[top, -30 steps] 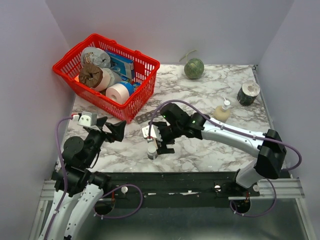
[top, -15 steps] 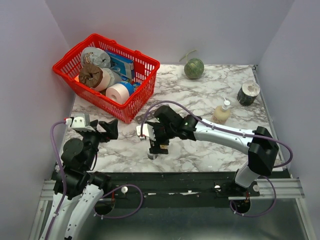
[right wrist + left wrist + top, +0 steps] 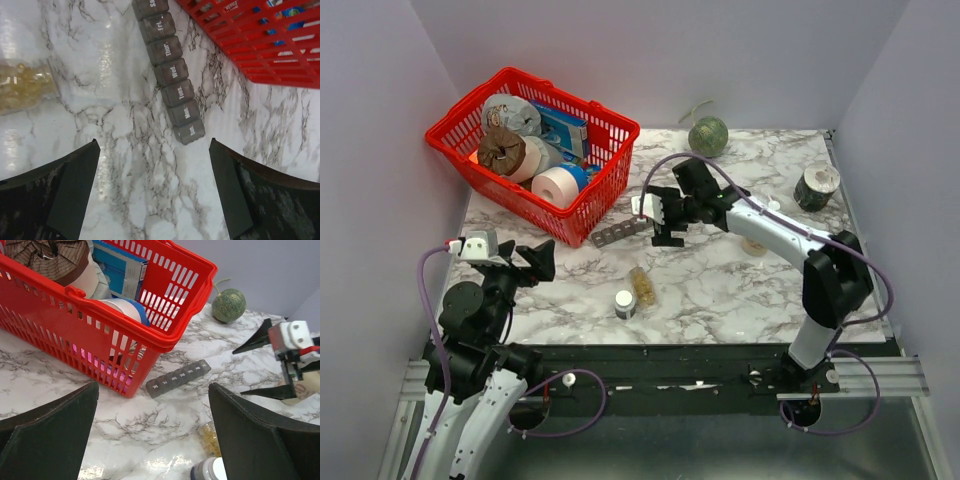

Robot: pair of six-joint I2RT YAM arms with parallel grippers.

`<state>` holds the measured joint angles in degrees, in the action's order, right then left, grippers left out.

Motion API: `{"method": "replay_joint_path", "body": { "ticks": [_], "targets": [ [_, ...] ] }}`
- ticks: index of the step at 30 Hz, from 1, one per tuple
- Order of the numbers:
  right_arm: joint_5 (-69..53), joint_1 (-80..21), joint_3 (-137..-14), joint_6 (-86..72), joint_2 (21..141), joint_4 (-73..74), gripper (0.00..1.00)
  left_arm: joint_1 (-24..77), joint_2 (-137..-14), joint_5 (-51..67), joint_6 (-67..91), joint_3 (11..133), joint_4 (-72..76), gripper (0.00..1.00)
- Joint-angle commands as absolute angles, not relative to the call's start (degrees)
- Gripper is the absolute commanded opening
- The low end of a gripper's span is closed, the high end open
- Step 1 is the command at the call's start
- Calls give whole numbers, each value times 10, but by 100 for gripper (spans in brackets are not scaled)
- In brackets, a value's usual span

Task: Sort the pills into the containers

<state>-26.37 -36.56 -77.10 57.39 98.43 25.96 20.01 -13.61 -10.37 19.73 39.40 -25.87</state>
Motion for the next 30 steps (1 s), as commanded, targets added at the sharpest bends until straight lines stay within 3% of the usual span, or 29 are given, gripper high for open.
{"method": "replay_joint_path", "body": {
  "ticks": [1,14,30],
  "targets": [
    [-264,-363,-851,719,1078,280,100,199,-146,-83,182,400,-257,99],
    [-221,-360,-964,761,1243,287,94,200,-154,-82,174,404,-262,99],
    [-203,-354,-1049,749,1322,384,78,200,-156,-76,163,407,-263,99]
  ]
}}
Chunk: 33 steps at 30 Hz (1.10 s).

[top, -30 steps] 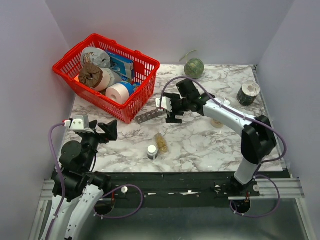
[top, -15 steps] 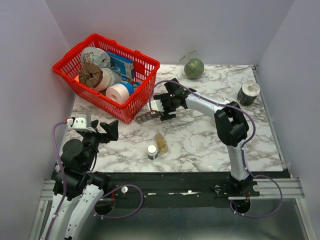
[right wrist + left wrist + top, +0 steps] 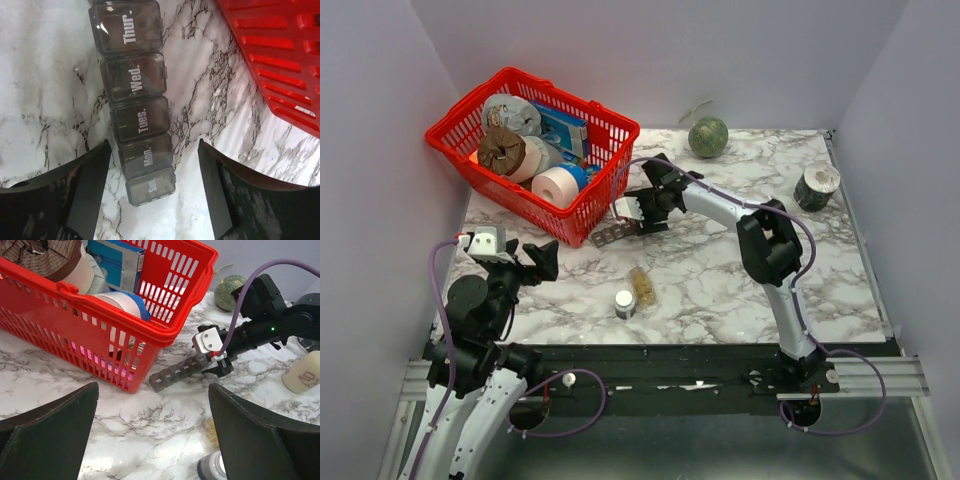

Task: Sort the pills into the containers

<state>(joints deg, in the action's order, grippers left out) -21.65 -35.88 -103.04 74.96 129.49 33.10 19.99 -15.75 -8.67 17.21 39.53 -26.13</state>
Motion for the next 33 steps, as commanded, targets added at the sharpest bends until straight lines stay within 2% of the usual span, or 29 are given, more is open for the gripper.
{"method": "replay_joint_path", "body": {
  "ticks": [1,9,16,20,28,33],
  "targets": [
    [-203,-354,-1055,744,1324,393,75,200,-155,-75,163,409,-262,99],
    [-197,-353,-1043,730,1312,438,59,200,-151,-69,163,414,-269,99],
    [-161,-346,-984,634,1260,410,41,200,-146,-45,161,413,-267,99],
    [-138,-339,-915,591,1210,376,40,200,-149,-1,156,415,-263,99],
    [-117,-317,-725,550,1088,331,40,200,-232,209,175,431,-244,98],
    [-109,-294,-650,539,1035,309,40,200,-273,267,192,439,-215,98]
  ]
}}
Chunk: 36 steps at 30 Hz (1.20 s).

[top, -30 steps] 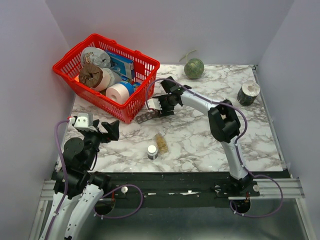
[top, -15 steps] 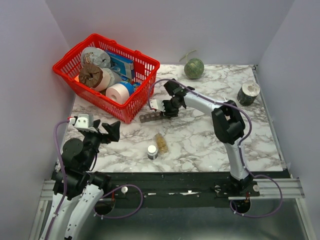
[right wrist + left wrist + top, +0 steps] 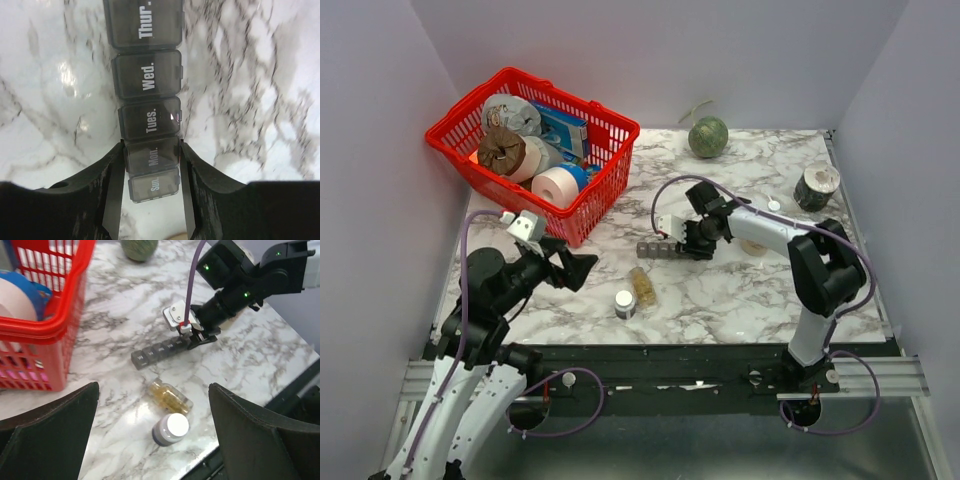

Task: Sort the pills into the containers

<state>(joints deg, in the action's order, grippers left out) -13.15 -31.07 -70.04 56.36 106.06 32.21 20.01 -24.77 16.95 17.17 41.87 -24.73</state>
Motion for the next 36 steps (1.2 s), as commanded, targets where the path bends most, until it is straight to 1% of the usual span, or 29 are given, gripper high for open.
{"method": "replay_joint_path", "body": {
  "ticks": [1,3,6,7,9,10,13,15,16,18,19,21,22,23,25,27,32,36],
  "targets": [
    [-109,-287,-642,539,1022,306,41,200,-286,275,193,438,-207,98],
    [-109,-286,-616,538,1013,296,43,200,-297,299,206,433,-196,98],
    [-118,-285,-602,532,1001,291,52,200,-322,330,235,414,-166,98],
    [-120,-285,-602,520,1000,290,58,201,-336,333,242,403,-151,98],
    [-141,-283,-604,511,992,291,63,206,-351,339,261,395,-141,98],
    [-149,-282,-604,505,988,291,68,209,-369,341,266,389,-128,98],
    [-184,-273,-610,492,970,296,76,240,-408,331,279,394,-115,98],
    [-212,-264,-613,485,951,302,78,262,-426,314,274,403,-116,97],
    [-222,-252,-617,484,944,308,81,283,-447,289,265,415,-120,97],
    [-256,-238,-620,486,919,328,82,305,-474,265,247,431,-134,96],
    [-264,-226,-623,494,911,337,82,322,-511,245,230,455,-160,96],
    [-293,-212,-628,500,899,371,82,336,-554,222,167,484,-196,95],
    [-304,-201,-632,500,892,382,82,340,-595,214,144,510,-225,95],
    [-326,-196,-641,498,892,394,82,346,-613,196,92,521,-237,95],
    [-343,-187,-646,480,894,417,82,351,-660,198,37,538,-244,95],
    [-366,-186,-649,465,895,424,81,355,-681,203,-44,539,-224,95],
    [-424,-171,-674,418,896,434,81,381,-736,221,-203,506,-111,95],
    [-462,-143,-697,418,890,453,80,385,-803,246,-326,542,-119,96]
  ]
}}
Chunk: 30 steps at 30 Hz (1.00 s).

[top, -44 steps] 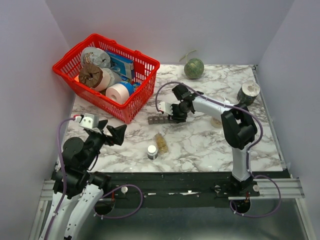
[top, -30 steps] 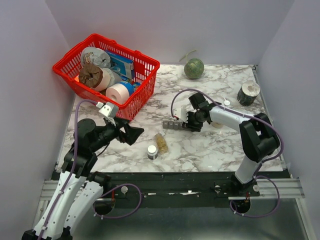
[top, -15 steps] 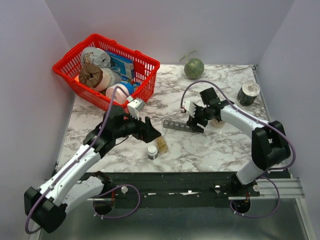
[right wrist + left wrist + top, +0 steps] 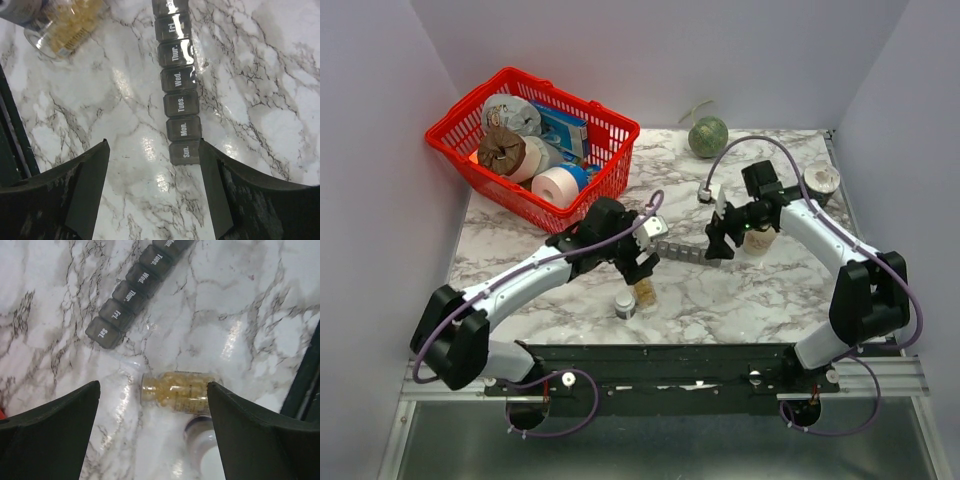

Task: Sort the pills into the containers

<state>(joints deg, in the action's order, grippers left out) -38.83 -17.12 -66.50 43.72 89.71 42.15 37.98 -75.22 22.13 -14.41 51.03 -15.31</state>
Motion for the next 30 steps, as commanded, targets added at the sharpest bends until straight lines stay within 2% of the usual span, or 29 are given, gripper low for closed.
{"method": "replay_joint_path", "body": {
  "ticks": [1,2,12,23,30],
  "targets": [
    [-467,-133,-697,421,887,454,80,385,-836,261,-345,555,-146,97],
    [-474,-129,-696,422,882,454,80,385,-855,271,-397,589,-163,97],
    [-511,-108,-686,427,825,456,80,386,-1013,316,-497,702,-221,94],
    [-538,-100,-676,428,813,455,80,406,-1085,224,-512,707,-161,93],
    [-545,-98,-671,428,814,456,80,406,-1109,221,-505,730,-165,92]
  ]
}}
